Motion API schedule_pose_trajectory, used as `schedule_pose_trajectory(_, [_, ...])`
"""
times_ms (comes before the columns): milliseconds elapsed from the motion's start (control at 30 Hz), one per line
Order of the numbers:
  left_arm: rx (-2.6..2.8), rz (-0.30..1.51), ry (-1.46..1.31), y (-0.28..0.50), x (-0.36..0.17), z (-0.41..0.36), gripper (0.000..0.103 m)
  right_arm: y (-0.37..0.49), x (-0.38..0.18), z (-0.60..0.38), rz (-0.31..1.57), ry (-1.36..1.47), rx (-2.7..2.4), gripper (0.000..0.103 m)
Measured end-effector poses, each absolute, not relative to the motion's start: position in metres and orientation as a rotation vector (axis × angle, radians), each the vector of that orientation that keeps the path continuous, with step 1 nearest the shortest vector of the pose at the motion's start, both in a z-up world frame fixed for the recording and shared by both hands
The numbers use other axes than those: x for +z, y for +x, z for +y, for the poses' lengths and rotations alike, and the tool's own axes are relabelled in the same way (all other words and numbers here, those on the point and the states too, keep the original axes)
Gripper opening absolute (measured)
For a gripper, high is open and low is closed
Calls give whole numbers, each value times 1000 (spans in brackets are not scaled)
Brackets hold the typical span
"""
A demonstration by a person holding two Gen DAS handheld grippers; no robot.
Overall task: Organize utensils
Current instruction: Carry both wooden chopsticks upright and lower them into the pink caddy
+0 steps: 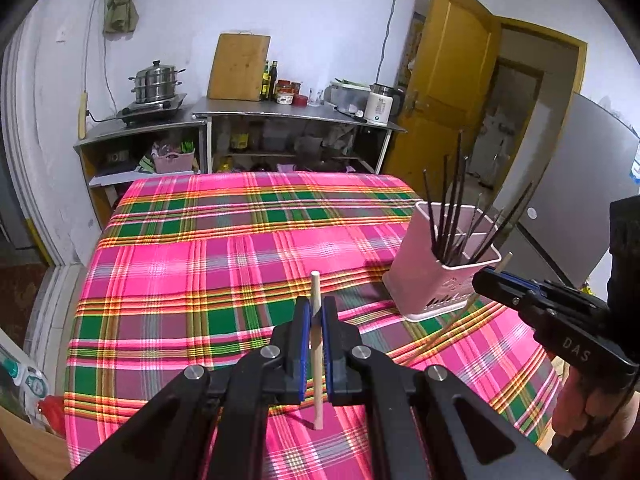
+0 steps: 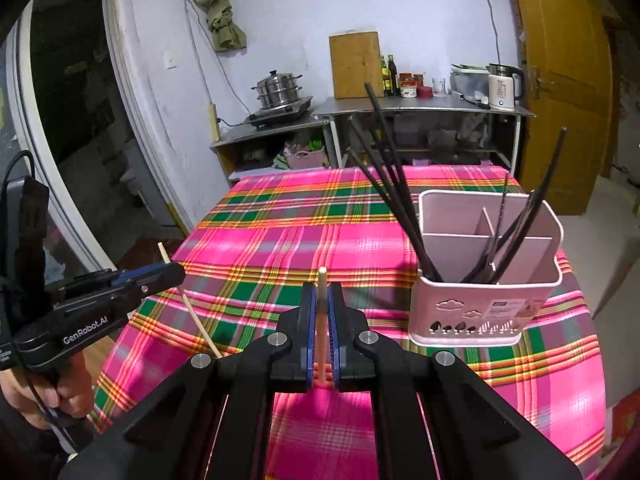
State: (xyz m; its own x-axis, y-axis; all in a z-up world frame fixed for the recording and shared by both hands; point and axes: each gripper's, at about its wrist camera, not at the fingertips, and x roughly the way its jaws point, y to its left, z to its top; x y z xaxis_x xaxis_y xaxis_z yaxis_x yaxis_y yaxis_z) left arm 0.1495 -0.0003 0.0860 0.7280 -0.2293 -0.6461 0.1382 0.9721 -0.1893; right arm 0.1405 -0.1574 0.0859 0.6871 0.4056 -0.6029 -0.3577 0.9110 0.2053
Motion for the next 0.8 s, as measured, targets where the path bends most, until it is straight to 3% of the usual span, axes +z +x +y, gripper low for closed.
schedule_pose_trajectory(800, [-411, 624, -182, 201, 149, -85, 5, 135, 147, -258, 520, 191, 240, 6])
